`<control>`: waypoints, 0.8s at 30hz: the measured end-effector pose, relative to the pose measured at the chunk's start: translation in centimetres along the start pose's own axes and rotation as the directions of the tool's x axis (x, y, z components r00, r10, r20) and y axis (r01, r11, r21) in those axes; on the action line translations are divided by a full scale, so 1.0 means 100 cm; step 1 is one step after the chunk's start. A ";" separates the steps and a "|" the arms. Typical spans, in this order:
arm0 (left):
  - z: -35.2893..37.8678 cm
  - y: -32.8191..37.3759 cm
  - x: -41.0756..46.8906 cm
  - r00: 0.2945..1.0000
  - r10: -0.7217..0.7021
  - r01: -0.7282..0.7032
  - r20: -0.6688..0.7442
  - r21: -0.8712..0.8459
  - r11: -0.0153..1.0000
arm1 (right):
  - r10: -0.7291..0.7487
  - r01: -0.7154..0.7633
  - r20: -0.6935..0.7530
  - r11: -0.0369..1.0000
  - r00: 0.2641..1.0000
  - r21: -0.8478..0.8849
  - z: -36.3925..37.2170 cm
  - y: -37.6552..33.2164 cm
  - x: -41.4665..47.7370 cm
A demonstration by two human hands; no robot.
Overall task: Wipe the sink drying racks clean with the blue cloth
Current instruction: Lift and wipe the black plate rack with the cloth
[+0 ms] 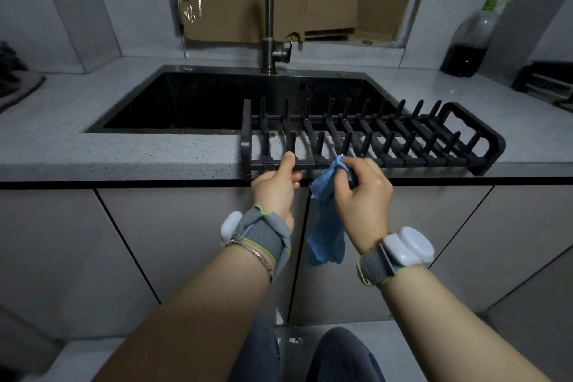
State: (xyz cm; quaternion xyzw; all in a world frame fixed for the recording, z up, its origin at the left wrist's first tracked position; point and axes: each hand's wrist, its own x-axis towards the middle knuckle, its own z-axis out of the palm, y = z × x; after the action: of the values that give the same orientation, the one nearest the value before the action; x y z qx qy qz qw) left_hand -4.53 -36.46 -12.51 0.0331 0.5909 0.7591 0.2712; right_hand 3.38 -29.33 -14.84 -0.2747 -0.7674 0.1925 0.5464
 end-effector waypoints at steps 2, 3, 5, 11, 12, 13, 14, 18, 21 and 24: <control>0.000 0.000 0.000 1.000 0.005 -0.005 -0.001 -0.007 1.000 | 0.005 -0.005 0.006 1.000 1.000 -0.005 0.000 -0.005 0.000; 0.001 0.000 0.000 1.000 0.006 -0.006 -0.001 -0.008 1.000 | -0.002 0.002 0.017 1.000 1.000 -0.014 0.001 -0.009 0.001; 0.001 0.000 0.000 1.000 0.006 -0.006 0.001 -0.009 1.000 | -0.014 0.018 0.067 0.998 0.998 -0.057 0.004 -0.017 0.004; 0.000 -0.002 0.003 1.000 0.027 -0.027 -0.015 -0.003 1.000 | -0.067 0.133 0.209 0.937 0.976 -0.323 0.005 -0.023 0.010; 0.000 -0.002 0.004 0.999 0.032 -0.032 -0.014 -0.003 0.999 | -0.096 0.172 0.226 0.923 0.969 -0.345 0.004 -0.023 0.010; 0.001 -0.002 0.004 0.999 0.035 -0.035 -0.015 -0.005 0.999 | -0.114 0.203 0.249 0.908 0.962 -0.365 0.003 -0.023 0.010; 0.001 -0.003 0.003 0.999 0.034 -0.035 -0.018 -0.008 0.999 | -0.128 0.231 0.275 0.894 0.953 -0.385 0.003 -0.023 0.009; 0.002 -0.005 0.001 0.999 0.022 -0.022 -0.034 -0.013 1.000 | -0.172 0.296 0.300 0.848 0.938 -0.440 0.003 -0.023 0.006; 0.003 -0.002 0.001 0.999 0.012 -0.013 -0.042 -0.022 1.000 | -0.150 0.288 0.297 0.816 0.943 -0.502 0.008 -0.026 0.001; 0.004 0.000 0.001 0.999 -0.016 0.015 -0.038 -0.034 0.999 | -0.133 0.275 0.288 0.797 0.948 -0.537 0.012 -0.031 -0.001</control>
State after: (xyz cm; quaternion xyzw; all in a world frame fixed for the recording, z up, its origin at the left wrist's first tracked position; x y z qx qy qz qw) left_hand -4.45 -36.09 -12.46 0.0094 0.5832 0.7674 0.2662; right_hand 1.64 -31.75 -13.45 -0.3157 -0.8740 -0.0755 0.3616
